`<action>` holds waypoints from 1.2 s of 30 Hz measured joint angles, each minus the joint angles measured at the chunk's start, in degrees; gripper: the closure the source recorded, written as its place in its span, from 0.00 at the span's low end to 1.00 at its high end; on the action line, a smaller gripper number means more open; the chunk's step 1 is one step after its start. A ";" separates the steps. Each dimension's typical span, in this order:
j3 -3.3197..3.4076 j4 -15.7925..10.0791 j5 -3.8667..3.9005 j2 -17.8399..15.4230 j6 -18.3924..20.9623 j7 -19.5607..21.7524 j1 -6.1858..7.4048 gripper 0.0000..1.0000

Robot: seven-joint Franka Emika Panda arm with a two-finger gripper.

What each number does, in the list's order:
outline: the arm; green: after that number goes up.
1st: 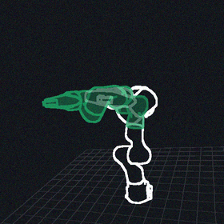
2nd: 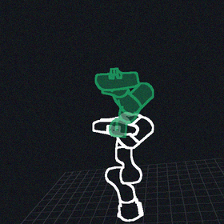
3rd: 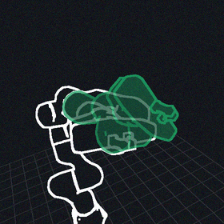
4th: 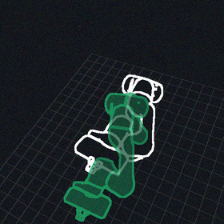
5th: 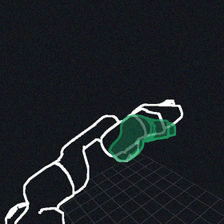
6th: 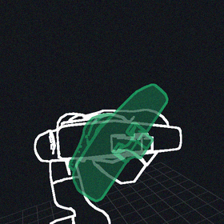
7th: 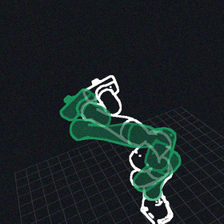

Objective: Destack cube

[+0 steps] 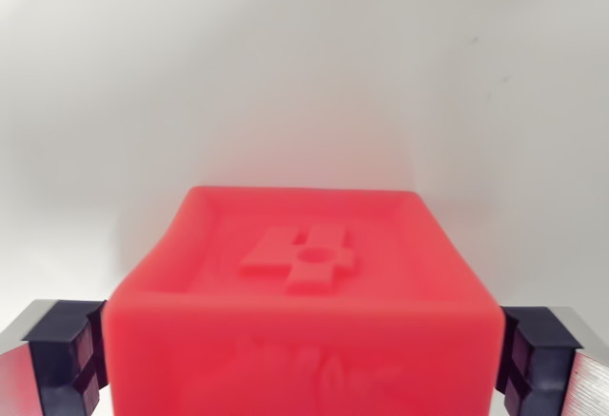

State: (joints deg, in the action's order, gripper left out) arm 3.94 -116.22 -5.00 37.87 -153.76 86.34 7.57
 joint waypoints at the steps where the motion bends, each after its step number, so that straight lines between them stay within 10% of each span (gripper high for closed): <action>1: 0.00 0.00 0.00 0.00 0.00 0.00 0.00 0.00; 36: 0.65 -1.55 0.12 -5.72 3.89 0.09 0.51 0.00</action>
State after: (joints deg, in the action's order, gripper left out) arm 4.59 -117.78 -4.88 32.15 -149.87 86.44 8.09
